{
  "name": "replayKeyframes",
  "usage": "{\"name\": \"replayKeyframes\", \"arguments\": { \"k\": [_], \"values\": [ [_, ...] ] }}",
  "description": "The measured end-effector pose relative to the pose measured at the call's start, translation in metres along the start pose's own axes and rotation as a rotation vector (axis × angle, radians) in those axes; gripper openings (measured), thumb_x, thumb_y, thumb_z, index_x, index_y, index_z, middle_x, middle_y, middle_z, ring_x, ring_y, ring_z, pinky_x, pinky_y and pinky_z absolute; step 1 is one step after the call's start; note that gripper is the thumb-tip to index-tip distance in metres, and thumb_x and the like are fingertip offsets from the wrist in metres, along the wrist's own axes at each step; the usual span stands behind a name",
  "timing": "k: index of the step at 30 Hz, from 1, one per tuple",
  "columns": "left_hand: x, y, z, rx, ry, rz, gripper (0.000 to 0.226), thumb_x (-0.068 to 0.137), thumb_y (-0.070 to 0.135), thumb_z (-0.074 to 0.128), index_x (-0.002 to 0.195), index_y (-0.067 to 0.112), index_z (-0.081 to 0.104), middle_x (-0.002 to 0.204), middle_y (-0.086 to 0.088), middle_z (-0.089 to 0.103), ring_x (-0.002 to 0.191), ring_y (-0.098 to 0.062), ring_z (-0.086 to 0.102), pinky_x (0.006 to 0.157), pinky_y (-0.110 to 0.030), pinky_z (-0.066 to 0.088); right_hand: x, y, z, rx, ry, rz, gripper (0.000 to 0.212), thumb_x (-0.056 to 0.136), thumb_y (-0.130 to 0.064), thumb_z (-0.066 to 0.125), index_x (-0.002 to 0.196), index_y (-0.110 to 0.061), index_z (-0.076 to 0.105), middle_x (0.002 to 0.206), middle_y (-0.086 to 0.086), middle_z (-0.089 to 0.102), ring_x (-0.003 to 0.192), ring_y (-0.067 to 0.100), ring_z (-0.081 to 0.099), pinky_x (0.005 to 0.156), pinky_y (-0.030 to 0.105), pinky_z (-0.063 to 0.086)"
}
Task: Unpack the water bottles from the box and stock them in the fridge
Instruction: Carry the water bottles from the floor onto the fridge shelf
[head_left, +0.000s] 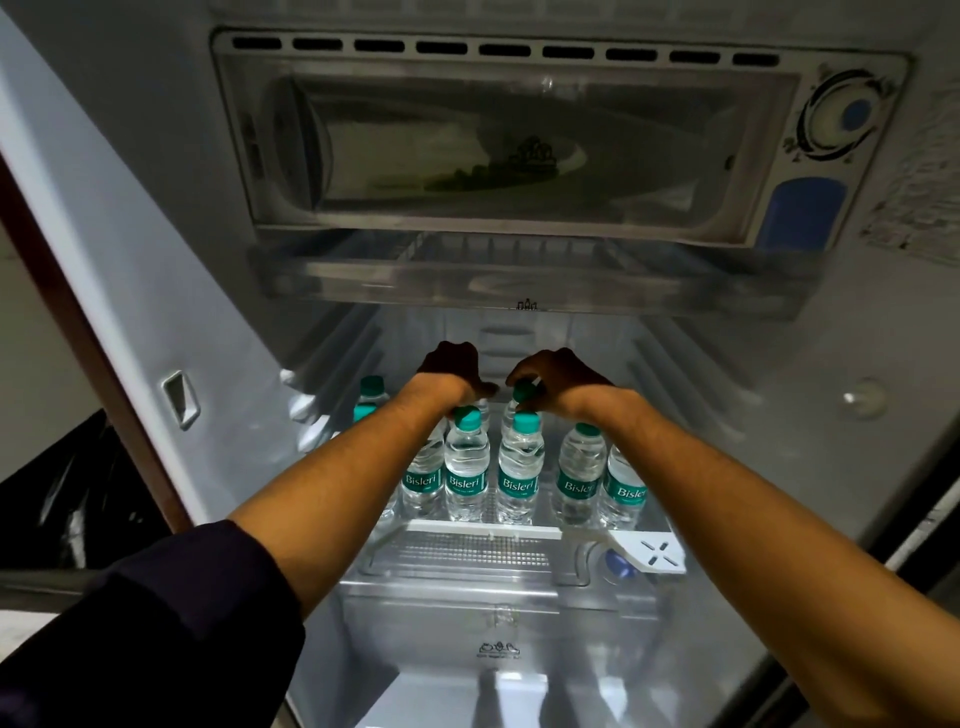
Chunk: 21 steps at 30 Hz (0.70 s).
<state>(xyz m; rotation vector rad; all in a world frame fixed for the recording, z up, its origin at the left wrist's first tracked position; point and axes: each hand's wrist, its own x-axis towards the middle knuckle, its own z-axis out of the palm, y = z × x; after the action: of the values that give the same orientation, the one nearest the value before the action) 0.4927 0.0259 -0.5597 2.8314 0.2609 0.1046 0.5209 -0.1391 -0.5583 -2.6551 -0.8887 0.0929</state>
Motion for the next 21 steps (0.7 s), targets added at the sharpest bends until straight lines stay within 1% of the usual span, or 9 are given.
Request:
{"name": "replayKeyframes", "arguments": {
  "k": [2, 4, 7, 9, 12, 15, 17, 19, 21],
  "values": [
    [-0.002, 0.002, -0.003, 0.021, -0.006, 0.009, 0.046, 0.086, 0.042, 0.070, 0.114, 0.008, 0.054, 0.112, -0.013, 0.062, 0.087, -0.023, 0.062, 0.073, -0.030, 0.053, 0.001, -0.002, 0.001, -0.041, 0.000, 0.019, 0.044, 0.089, -0.013, 0.069, 0.131, -0.016, 0.057, 0.135, 0.008, 0.058, 0.119, 0.025, 0.057, 0.103, 0.032, 0.045],
    [-0.005, 0.003, -0.004, 0.033, -0.014, 0.013, 0.045, 0.086, 0.039, 0.071, 0.114, 0.009, 0.055, 0.113, -0.013, 0.061, 0.090, -0.025, 0.063, 0.071, -0.030, 0.054, 0.001, -0.003, 0.004, -0.079, 0.002, 0.031, 0.044, 0.091, -0.014, 0.067, 0.133, -0.017, 0.056, 0.137, 0.009, 0.055, 0.122, 0.026, 0.054, 0.104, 0.032, 0.043],
    [-0.009, 0.003, -0.005, 0.044, -0.013, 0.013, 0.044, 0.087, 0.035, 0.071, 0.118, 0.008, 0.054, 0.117, -0.014, 0.059, 0.097, -0.026, 0.062, 0.070, -0.028, 0.049, 0.001, -0.004, 0.006, -0.089, 0.010, 0.053, 0.043, 0.092, -0.012, 0.065, 0.134, -0.017, 0.056, 0.138, 0.009, 0.055, 0.123, 0.027, 0.054, 0.103, 0.032, 0.042],
    [-0.010, 0.004, -0.004, 0.035, -0.011, 0.012, 0.044, 0.087, 0.034, 0.071, 0.119, 0.008, 0.054, 0.118, -0.014, 0.059, 0.101, -0.026, 0.061, 0.072, -0.028, 0.048, 0.001, -0.005, 0.008, -0.090, 0.016, 0.066, 0.043, 0.094, -0.013, 0.063, 0.135, -0.018, 0.055, 0.138, 0.010, 0.055, 0.122, 0.027, 0.054, 0.103, 0.032, 0.043],
    [-0.011, 0.007, -0.002, 0.028, -0.010, 0.014, 0.044, 0.086, 0.034, 0.071, 0.118, 0.008, 0.054, 0.118, -0.014, 0.059, 0.103, -0.026, 0.061, 0.077, -0.028, 0.048, 0.001, -0.005, 0.011, -0.081, 0.020, 0.086, 0.043, 0.095, -0.013, 0.060, 0.137, -0.019, 0.053, 0.139, 0.009, 0.054, 0.120, 0.026, 0.055, 0.100, 0.031, 0.043],
    [-0.010, 0.008, -0.001, 0.022, -0.007, 0.019, 0.046, 0.085, 0.036, 0.072, 0.117, 0.008, 0.054, 0.118, -0.014, 0.058, 0.102, -0.025, 0.060, 0.078, -0.028, 0.046, -0.002, -0.005, 0.010, -0.053, 0.023, 0.091, 0.044, 0.095, -0.012, 0.059, 0.138, -0.019, 0.052, 0.139, 0.010, 0.054, 0.120, 0.026, 0.055, 0.101, 0.031, 0.043],
    [-0.010, 0.007, -0.002, 0.022, -0.006, 0.023, 0.046, 0.086, 0.038, 0.071, 0.116, 0.008, 0.054, 0.117, -0.014, 0.058, 0.097, -0.024, 0.058, 0.077, -0.028, 0.045, -0.004, -0.005, 0.008, -0.018, 0.028, 0.086, 0.046, 0.094, -0.010, 0.061, 0.138, -0.018, 0.051, 0.140, 0.011, 0.053, 0.122, 0.027, 0.055, 0.106, 0.035, 0.043],
    [-0.010, 0.006, -0.003, 0.032, -0.014, 0.022, 0.046, 0.086, 0.038, 0.071, 0.117, 0.008, 0.053, 0.117, -0.014, 0.058, 0.095, -0.023, 0.058, 0.076, -0.028, 0.047, -0.008, -0.005, 0.004, 0.019, 0.038, 0.081, 0.047, 0.093, -0.011, 0.063, 0.138, -0.017, 0.051, 0.140, 0.011, 0.053, 0.123, 0.026, 0.055, 0.107, 0.038, 0.043],
    [-0.012, 0.005, -0.006, 0.031, -0.029, 0.016, 0.045, 0.086, 0.039, 0.070, 0.117, 0.009, 0.053, 0.116, -0.013, 0.059, 0.088, -0.023, 0.058, 0.070, -0.028, 0.049, -0.011, -0.005, 0.000, 0.037, 0.052, 0.080, 0.048, 0.092, -0.013, 0.065, 0.138, -0.018, 0.050, 0.141, 0.009, 0.053, 0.123, 0.025, 0.055, 0.107, 0.037, 0.043]
  ]
}}
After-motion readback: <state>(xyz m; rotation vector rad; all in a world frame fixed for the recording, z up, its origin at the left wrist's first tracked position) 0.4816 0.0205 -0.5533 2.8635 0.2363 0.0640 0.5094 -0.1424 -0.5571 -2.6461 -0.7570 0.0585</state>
